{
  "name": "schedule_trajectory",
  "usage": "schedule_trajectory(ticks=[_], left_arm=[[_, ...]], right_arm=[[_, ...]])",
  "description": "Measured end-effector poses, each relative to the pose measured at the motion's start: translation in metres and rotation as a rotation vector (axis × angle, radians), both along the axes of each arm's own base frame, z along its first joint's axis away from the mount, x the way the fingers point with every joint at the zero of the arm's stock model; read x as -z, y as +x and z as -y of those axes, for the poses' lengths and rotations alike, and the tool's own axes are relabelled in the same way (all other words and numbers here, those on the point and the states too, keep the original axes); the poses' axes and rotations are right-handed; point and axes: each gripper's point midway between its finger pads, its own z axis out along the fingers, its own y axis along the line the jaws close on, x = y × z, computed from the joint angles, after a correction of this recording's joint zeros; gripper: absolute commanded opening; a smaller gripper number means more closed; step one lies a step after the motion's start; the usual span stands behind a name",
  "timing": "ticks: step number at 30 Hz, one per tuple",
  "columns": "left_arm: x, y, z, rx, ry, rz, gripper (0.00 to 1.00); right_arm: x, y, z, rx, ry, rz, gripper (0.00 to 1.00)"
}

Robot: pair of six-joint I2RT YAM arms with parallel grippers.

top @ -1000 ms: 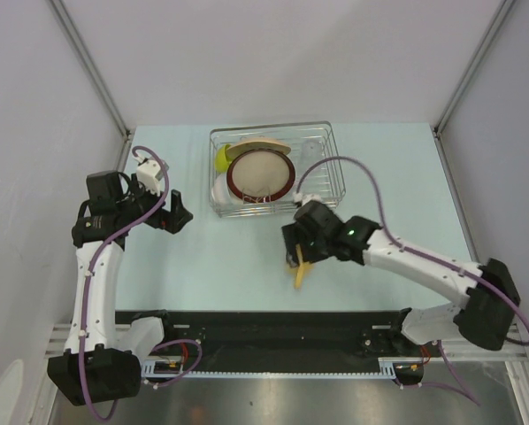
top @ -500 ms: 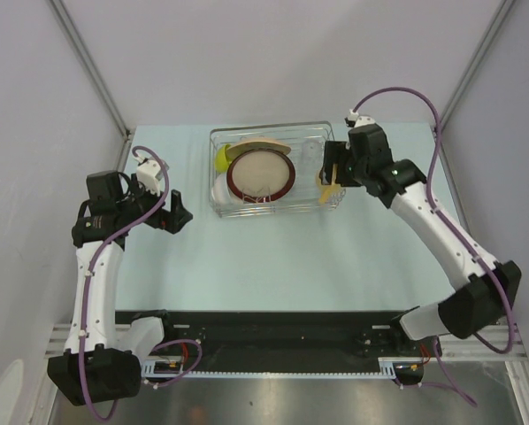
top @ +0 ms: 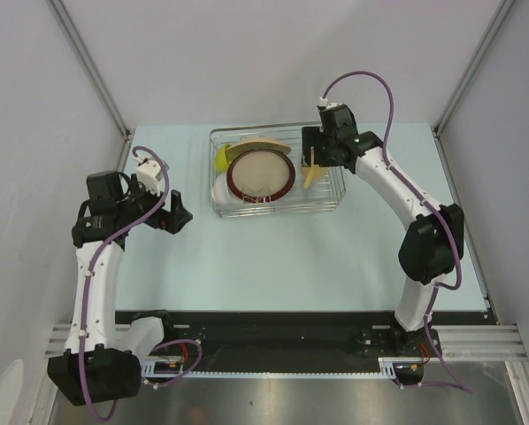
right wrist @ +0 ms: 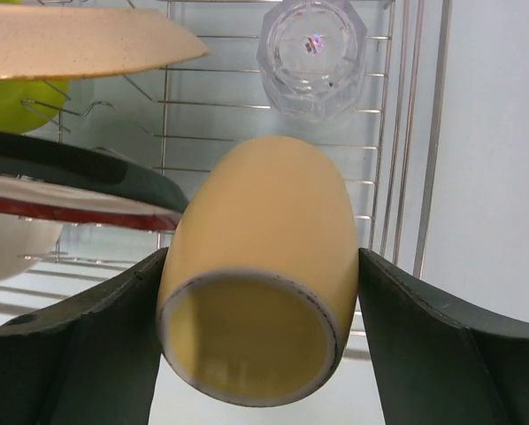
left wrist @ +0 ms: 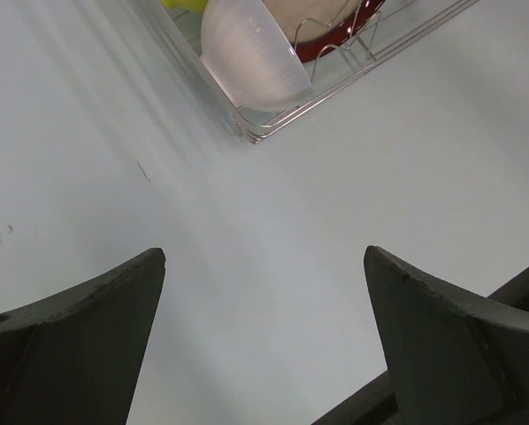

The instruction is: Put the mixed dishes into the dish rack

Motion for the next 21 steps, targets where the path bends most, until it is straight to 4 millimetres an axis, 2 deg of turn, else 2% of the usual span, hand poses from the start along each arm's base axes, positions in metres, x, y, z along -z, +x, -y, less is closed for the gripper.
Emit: schedule_trajectory(ticks=[6,14,17,21], left_arm=[[0.000,0.000,0.000,0.002,0.004,0.002,1.00],[0.001,0.000,-0.001,-0.001,0.009,0.002,1.00],[0.001,0.000,-0.002,-0.003,0.011,0.002,1.00],[0.001,0.001,-0.002,-0.005,0.013,0.002,1.00]], right_arm=[[0.026,0.018,-0.002,-0.001,-0.024,-0.034,0.00],[0.082,0.024,0.002,0.004,-0.065,-0.140,0.00],[0.089,0.024,0.002,0.003,-0.070,-0.153,0.01],[0.090,0.024,0.001,-0.005,-0.073,-0.155,0.12]])
